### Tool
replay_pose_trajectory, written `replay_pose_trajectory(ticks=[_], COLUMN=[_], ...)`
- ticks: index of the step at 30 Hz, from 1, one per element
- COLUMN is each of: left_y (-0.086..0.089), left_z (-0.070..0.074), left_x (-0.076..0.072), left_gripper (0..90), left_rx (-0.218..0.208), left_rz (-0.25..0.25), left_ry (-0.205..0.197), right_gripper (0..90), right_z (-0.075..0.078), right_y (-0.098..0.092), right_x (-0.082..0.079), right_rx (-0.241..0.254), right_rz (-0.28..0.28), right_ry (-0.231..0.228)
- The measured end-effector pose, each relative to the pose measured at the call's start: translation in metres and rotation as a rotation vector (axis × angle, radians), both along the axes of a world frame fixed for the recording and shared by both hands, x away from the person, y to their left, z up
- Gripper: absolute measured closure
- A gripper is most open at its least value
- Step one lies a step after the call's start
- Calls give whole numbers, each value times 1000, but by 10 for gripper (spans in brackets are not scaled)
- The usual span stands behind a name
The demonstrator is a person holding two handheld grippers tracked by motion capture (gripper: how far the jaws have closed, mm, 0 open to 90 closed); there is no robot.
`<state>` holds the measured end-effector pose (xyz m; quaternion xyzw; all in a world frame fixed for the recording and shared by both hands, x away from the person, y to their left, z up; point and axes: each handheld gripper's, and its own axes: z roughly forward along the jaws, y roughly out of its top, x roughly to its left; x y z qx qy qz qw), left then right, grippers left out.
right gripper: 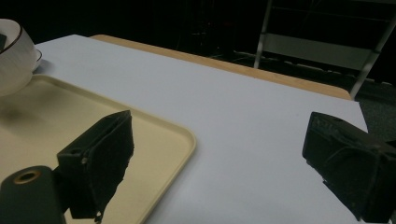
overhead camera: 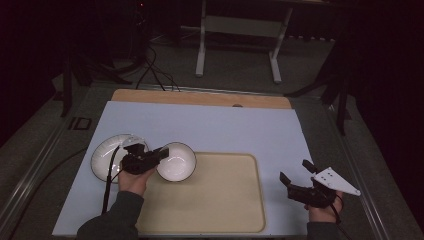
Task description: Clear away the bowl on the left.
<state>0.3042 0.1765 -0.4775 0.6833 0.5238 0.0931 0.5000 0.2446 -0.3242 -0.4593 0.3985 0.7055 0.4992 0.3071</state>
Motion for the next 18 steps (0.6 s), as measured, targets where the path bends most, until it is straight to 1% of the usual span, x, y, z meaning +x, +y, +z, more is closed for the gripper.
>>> replay_pose_trajectory(ticks=[6,18], left_y=[-7,-24], left_z=[-2,-7], left_x=[0,0], left_gripper=[761,760], left_rx=[3,8], left_rz=[-15,-68], left_ry=[4,21], right_gripper=[87,87], right_z=[0,0], right_y=[0,0], right_x=[0,0], right_rx=[0,1], right_rz=[0,1], right_ry=[0,-2])
